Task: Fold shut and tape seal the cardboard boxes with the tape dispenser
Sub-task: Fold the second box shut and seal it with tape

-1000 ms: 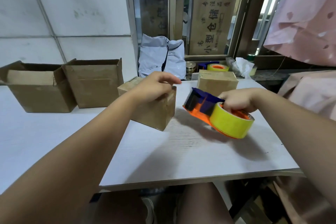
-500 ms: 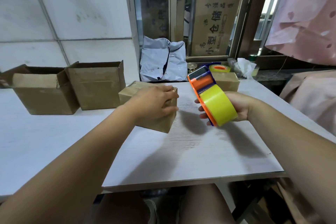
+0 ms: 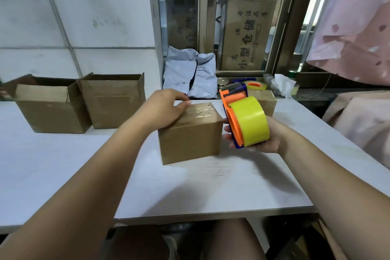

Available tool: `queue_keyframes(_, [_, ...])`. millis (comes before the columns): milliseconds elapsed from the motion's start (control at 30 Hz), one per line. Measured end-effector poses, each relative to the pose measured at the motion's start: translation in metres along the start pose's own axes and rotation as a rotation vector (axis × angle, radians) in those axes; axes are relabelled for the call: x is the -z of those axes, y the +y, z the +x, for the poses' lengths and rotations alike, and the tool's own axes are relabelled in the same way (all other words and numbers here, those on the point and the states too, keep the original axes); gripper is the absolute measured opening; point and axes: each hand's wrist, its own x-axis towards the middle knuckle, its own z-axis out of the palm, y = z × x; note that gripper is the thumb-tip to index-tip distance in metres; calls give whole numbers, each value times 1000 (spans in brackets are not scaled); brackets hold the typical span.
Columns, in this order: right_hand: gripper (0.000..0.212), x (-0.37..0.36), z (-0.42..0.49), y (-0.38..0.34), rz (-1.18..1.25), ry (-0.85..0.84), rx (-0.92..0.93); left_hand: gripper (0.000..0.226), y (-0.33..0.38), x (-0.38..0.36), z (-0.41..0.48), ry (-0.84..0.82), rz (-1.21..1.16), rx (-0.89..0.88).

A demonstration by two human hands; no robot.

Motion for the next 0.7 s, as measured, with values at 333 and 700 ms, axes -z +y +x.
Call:
queue_keyframes(333, [40,-23,7,-1,-27,245,106,44,-27,9,-15,-205,-15,76])
queue_keyframes(700, [37,-43,-1,-13,-246,420,253,42,-8,-40,-13,221,5,193])
